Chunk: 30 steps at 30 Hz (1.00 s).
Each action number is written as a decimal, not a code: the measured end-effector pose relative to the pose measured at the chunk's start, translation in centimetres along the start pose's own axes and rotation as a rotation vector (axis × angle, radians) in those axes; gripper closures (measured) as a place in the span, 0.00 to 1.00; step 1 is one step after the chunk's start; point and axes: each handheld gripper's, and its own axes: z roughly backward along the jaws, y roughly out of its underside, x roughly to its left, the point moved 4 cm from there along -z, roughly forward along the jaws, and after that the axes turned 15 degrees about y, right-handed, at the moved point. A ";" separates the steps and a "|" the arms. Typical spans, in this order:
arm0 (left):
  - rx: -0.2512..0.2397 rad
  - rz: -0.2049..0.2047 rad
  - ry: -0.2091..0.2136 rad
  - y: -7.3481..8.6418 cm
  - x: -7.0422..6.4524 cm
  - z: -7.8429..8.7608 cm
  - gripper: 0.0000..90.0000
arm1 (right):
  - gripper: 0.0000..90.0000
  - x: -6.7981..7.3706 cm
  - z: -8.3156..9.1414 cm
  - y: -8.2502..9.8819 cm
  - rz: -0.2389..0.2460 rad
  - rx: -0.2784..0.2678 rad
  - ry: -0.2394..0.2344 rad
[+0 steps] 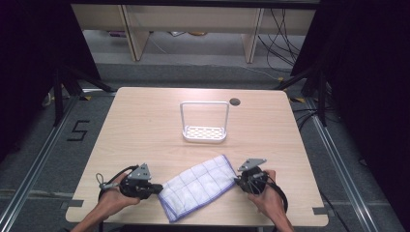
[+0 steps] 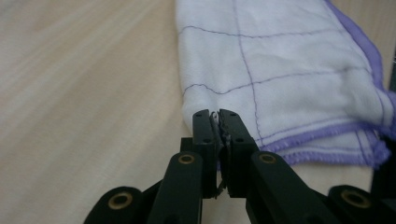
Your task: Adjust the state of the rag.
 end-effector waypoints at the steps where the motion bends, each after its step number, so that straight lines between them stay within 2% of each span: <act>1: -0.012 0.010 0.011 0.1 -0.5 -0.1 0.95 | 0.93 -0.3 -0.5 -0.6 0.002 0.003 0.005; 2: -0.014 0.013 0.016 0.2 -0.8 -0.2 0.95 | 0.93 -0.4 -0.9 -1.2 0.001 0.028 -0.002; 3: -0.022 0.014 0.024 0.3 -1.2 -0.3 0.95 | 0.93 -0.7 -1.5 -1.8 0.027 0.023 0.003; 5: -0.031 0.016 0.039 0.4 -1.9 -0.6 0.94 | 0.92 -1.1 -2.1 -2.9 0.026 0.035 -0.001; 6: -0.033 0.017 0.041 0.4 -2.1 -0.8 0.94 | 0.92 -1.4 -2.5 -3.4 0.041 0.024 0.000; 7: -0.042 0.027 0.046 0.4 -2.4 -1.0 0.94 | 0.92 -1.6 -2.7 -3.9 0.035 0.022 -0.006; 8: -0.024 0.014 0.047 0.5 -2.5 -0.9 0.93 | 0.92 -1.7 -2.9 -4.3 0.038 0.025 -0.005; 9: -0.051 0.035 0.056 0.4 -2.7 -1.1 0.91 | 0.91 -1.8 -3.1 -4.5 0.039 0.031 -0.004; 10: -0.053 0.041 0.049 0.4 -2.7 -1.0 0.87 | 0.89 -1.9 -3.4 -4.8 0.038 0.024 -0.008; 13: -0.072 0.068 0.022 0.2 -2.6 -0.7 0.70 | 0.75 -2.1 -3.3 -5.0 -0.013 0.028 0.014; 14: -0.075 0.063 0.010 0.0 -2.5 -0.4 0.66 | 0.70 -2.3 -3.1 -4.9 -0.033 0.019 0.014; 15: -0.088 0.071 -0.006 -0.1 -2.5 -0.1 0.62 | 0.66 -2.4 -2.8 -4.9 -0.081 0.002 0.037; 17: -0.104 0.068 -0.033 -0.6 -2.4 0.4 0.56 | 0.63 -3.2 -1.7 -4.6 -0.101 -0.023 0.078; 20: -0.099 0.024 -0.049 -1.4 -2.8 0.7 0.55 | 0.59 -3.8 -0.1 -4.2 -0.142 -0.078 0.094; 21: -0.101 0.012 -0.040 -1.7 -3.1 0.6 0.56 | 0.59 -3.7 0.3 -3.9 -0.172 -0.084 0.086; 22: -0.106 0.005 -0.036 -2.0 -3.4 0.5 0.56 | 0.59 -3.5 0.6 -3.6 -0.185 -0.090 0.079; 23: -0.090 -0.002 -0.032 -2.2 -3.7 0.4 0.56 | 0.59 -3.3 0.8 -3.3 -0.192 -0.097 0.070; 25: -0.067 -0.037 -0.031 -2.5 -4.1 0.0 0.58 | 0.59 -2.6 0.9 -2.6 -0.200 -0.093 0.039; 26: -0.067 -0.038 -0.037 -2.6 -4.3 -0.3 0.58 | 0.59 -2.3 1.0 -2.3 -0.187 -0.087 0.021; 27: -0.030 -0.074 -0.040 -2.6 -4.3 -0.3 0.59 | 0.60 -2.0 1.2 -2.1 -0.197 -0.093 0.013; 28: -0.039 -0.064 -0.020 -2.6 -4.6 -0.6 0.61 | 0.60 -1.6 1.3 -2.0 -0.195 -0.093 0.011; 29: -0.014 -0.062 -0.017 -2.5 -4.8 -0.8 0.61 | 0.60 -1.1 1.5 -1.9 -0.189 -0.088 -0.002; 30: 0.015 -0.079 -0.023 -2.3 -4.7 -0.9 0.61 | 0.60 -0.6 1.7 -1.8 -0.174 -0.079 -0.006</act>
